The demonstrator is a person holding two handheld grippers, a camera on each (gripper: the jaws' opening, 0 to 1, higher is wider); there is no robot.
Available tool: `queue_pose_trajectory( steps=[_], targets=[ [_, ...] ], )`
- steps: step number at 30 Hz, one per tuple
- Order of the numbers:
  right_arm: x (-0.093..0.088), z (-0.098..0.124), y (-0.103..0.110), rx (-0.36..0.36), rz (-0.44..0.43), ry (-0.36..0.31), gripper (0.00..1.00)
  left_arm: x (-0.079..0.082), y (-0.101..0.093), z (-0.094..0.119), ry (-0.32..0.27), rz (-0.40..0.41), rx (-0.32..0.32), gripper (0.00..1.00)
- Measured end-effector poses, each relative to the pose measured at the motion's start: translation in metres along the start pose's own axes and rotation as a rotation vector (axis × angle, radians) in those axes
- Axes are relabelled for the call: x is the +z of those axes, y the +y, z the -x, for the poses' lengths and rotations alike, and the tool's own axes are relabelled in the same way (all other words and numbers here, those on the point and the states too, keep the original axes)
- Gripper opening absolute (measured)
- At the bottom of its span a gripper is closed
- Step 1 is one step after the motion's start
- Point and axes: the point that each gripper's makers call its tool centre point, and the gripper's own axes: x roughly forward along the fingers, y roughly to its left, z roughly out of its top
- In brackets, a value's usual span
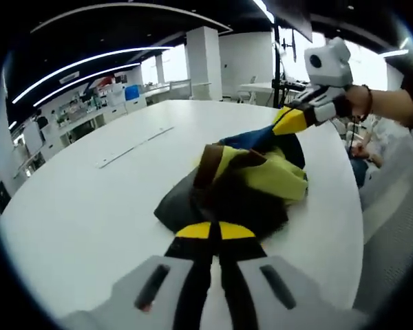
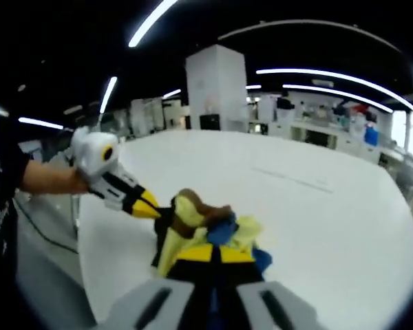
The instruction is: Fold the garment on the visible template until the final outline fits inside the template.
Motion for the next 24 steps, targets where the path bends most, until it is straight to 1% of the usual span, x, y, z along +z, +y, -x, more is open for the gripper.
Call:
queue_pose_trajectory(
  steps=[2,7,9,10,12,14,17,21,24],
  targets=[
    [0.009,0.004,-0.007,-0.015,0.018,-0.016,0.00,0.006,0.002,0.007,-0.014,0.008,0.012,0.00],
    [0.022,0.009,-0.019,-0.040,0.061,-0.024,0.00,0.017,0.022,0.026,-0.058,0.049,0.072,0.00],
    [0.026,0.011,-0.025,-0.053,0.075,-0.026,0.00,0.025,0.029,0.033,-0.080,0.075,0.094,0.00],
    [0.029,0.012,-0.028,-0.059,0.079,-0.031,0.00,0.031,0.033,0.037,-0.094,0.088,0.106,0.00],
    [0.037,0.014,-0.035,-0.075,0.098,-0.042,0.00,0.037,0.044,0.046,-0.123,0.110,0.134,0.00],
    [0.045,0.014,-0.041,-0.083,0.111,-0.049,0.00,0.050,0.050,0.051,-0.141,0.129,0.154,0.00],
    [0.055,0.013,-0.054,-0.114,0.141,-0.047,0.00,0.055,0.067,0.058,-0.164,0.160,0.187,0.00],
    [0.066,0.011,-0.072,-0.154,0.138,-0.057,0.00,0.061,0.087,0.066,-0.187,0.188,0.230,0.00],
    [0.071,0.008,-0.081,-0.168,0.141,-0.062,0.00,0.063,0.098,0.069,-0.192,0.197,0.258,0.00]
  ],
)
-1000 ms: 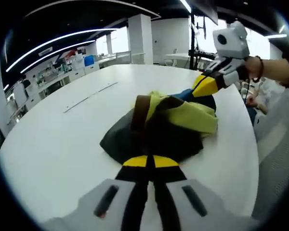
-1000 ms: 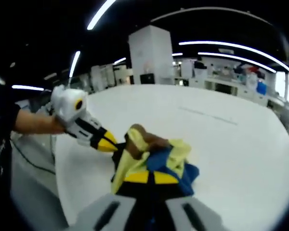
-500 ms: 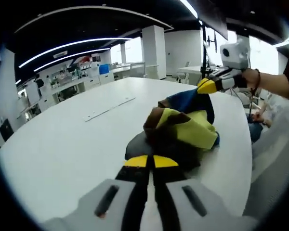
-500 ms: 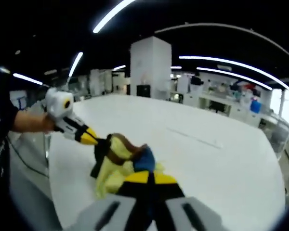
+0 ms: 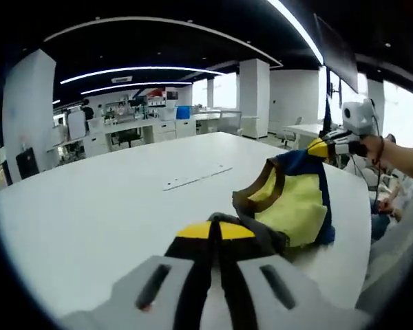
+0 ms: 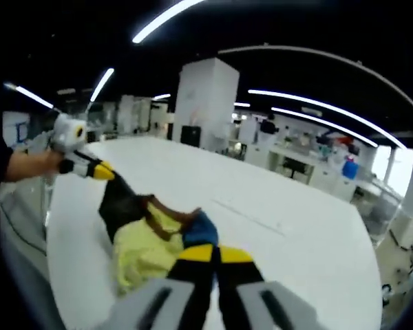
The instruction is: Fold the garment on the visible template until the final outline fits inside the template.
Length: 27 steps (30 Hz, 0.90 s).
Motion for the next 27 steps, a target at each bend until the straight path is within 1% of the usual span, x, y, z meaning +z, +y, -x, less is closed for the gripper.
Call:
queue_pose_trajectory(
  steps=[2,7,10,12,13,15,17,19,21,25,27],
  targets=[
    [0.002,-0.006,-0.008,-0.012,0.002,-0.002,0.00,0.001,0.013,-0.001,0.001,-0.001,0.027,0.00],
    [0.003,-0.023,-0.025,-0.032,-0.028,-0.003,0.00,0.004,0.040,-0.006,-0.013,0.065,0.085,0.00],
    [-0.001,-0.035,-0.039,-0.062,-0.032,0.013,0.00,0.002,0.057,-0.012,-0.012,0.090,0.118,0.00],
    [-0.002,-0.043,-0.047,-0.073,-0.048,0.014,0.00,-0.002,0.069,-0.015,-0.008,0.101,0.144,0.00],
    [-0.002,-0.046,-0.050,-0.078,-0.058,0.014,0.00,-0.003,0.072,-0.016,-0.008,0.107,0.150,0.00],
    [-0.004,-0.059,-0.062,-0.086,-0.070,0.018,0.00,-0.006,0.080,-0.020,-0.017,0.146,0.163,0.00],
    [-0.007,-0.068,-0.067,-0.089,-0.085,0.027,0.00,-0.013,0.090,-0.026,-0.011,0.174,0.181,0.00],
    [-0.011,-0.079,-0.074,-0.101,-0.090,0.035,0.00,-0.017,0.097,-0.031,-0.003,0.167,0.197,0.00],
    [-0.016,-0.090,-0.081,-0.109,-0.121,0.044,0.00,-0.021,0.105,-0.037,0.009,0.156,0.207,0.00],
    [-0.025,-0.108,-0.092,-0.130,-0.180,0.048,0.00,-0.028,0.118,-0.048,0.015,0.181,0.218,0.00],
    [-0.030,-0.118,-0.098,-0.133,-0.204,0.059,0.00,-0.031,0.121,-0.053,0.020,0.176,0.225,0.00]
  ],
)
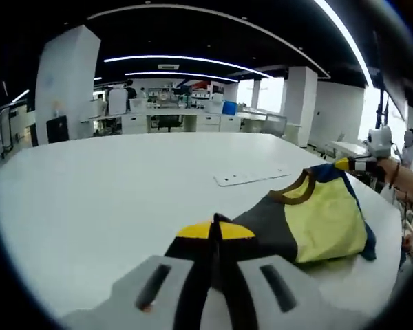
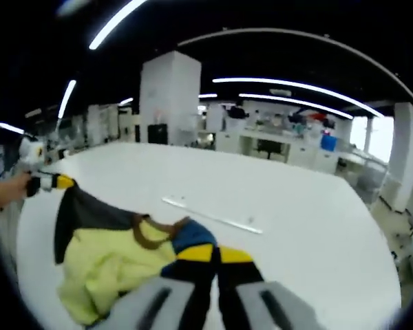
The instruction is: Fold the garment on the visible template until the final outline fits inside the template.
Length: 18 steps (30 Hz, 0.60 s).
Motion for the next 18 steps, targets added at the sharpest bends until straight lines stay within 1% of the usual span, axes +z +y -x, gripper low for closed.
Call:
queue_pose_trajectory(
  steps=[3,4,5,7,9,12,14,15,17,18],
  targets=[
    [-0.003,-0.013,-0.005,-0.014,-0.001,0.003,0.00,-0.004,0.003,-0.007,0.011,0.004,0.015,0.00],
    [-0.004,-0.016,-0.007,-0.019,-0.009,0.003,0.00,-0.006,0.006,-0.011,0.011,0.003,0.018,0.00],
    [-0.007,-0.023,-0.010,-0.031,-0.038,0.005,0.00,-0.007,0.009,-0.017,0.011,0.005,0.025,0.00],
    [-0.013,-0.031,-0.013,-0.045,-0.031,0.018,0.00,-0.009,0.006,-0.021,0.019,-0.040,0.039,0.00],
    [-0.018,-0.039,-0.014,-0.055,-0.029,0.026,0.00,-0.014,0.008,-0.028,0.041,-0.081,0.056,0.00],
    [-0.026,-0.050,-0.016,-0.069,-0.033,0.045,0.00,-0.019,0.014,-0.040,0.049,-0.053,0.056,0.00],
    [-0.030,-0.053,-0.014,-0.075,-0.029,0.048,0.00,-0.023,0.018,-0.045,0.067,-0.080,0.076,0.00],
    [-0.034,-0.056,-0.017,-0.083,-0.042,0.061,0.00,-0.026,0.021,-0.049,0.073,-0.087,0.084,0.00],
    [-0.039,-0.059,-0.021,-0.099,-0.059,0.070,0.00,-0.028,0.019,-0.050,0.084,-0.083,0.092,0.00],
    [-0.041,-0.062,-0.022,-0.101,-0.062,0.077,0.00,-0.030,0.023,-0.052,0.089,-0.086,0.097,0.00]
  ],
)
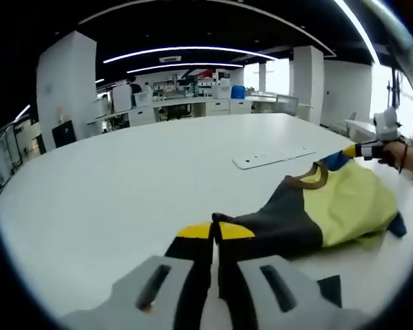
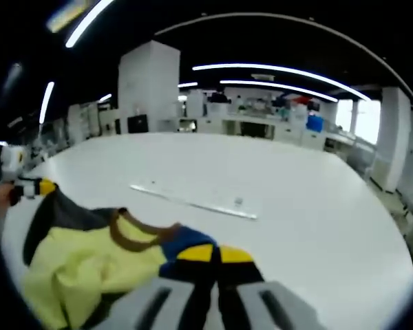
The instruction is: Fold the garment on the visible template until the final outline fits inside the template.
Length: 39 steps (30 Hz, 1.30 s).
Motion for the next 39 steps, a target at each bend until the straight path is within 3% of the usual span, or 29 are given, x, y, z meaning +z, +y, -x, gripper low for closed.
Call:
queue_pose_trajectory(
  steps=[6,11,16,21,24,29,35,39],
  targets=[
    [-0.016,-0.010,-0.005,-0.024,0.010,0.060,0.00,-0.014,0.005,-0.006,0.050,-0.042,0.035,0.00],
    [-0.018,-0.006,-0.003,-0.027,-0.003,0.068,0.00,-0.020,0.007,-0.009,0.073,-0.044,0.035,0.00],
    [-0.011,-0.003,0.003,-0.001,-0.081,0.042,0.01,-0.020,0.010,-0.007,0.086,-0.062,0.051,0.04],
    [0.000,0.007,0.018,0.051,-0.106,0.026,0.29,-0.018,0.015,0.002,0.083,-0.047,0.057,0.21],
    [0.003,0.008,0.024,0.080,-0.101,0.026,0.41,-0.017,0.011,0.010,0.075,-0.020,0.039,0.33],
    [0.001,0.035,0.046,0.145,-0.104,0.034,0.60,-0.006,-0.008,0.031,0.048,-0.030,-0.015,0.44],
    [-0.008,0.071,0.060,0.191,-0.121,0.058,0.73,-0.001,-0.031,0.053,0.028,-0.073,-0.071,0.57],
    [-0.019,0.099,0.071,0.234,-0.102,0.080,0.78,-0.001,-0.041,0.065,0.023,-0.091,-0.108,0.59]
  ],
)
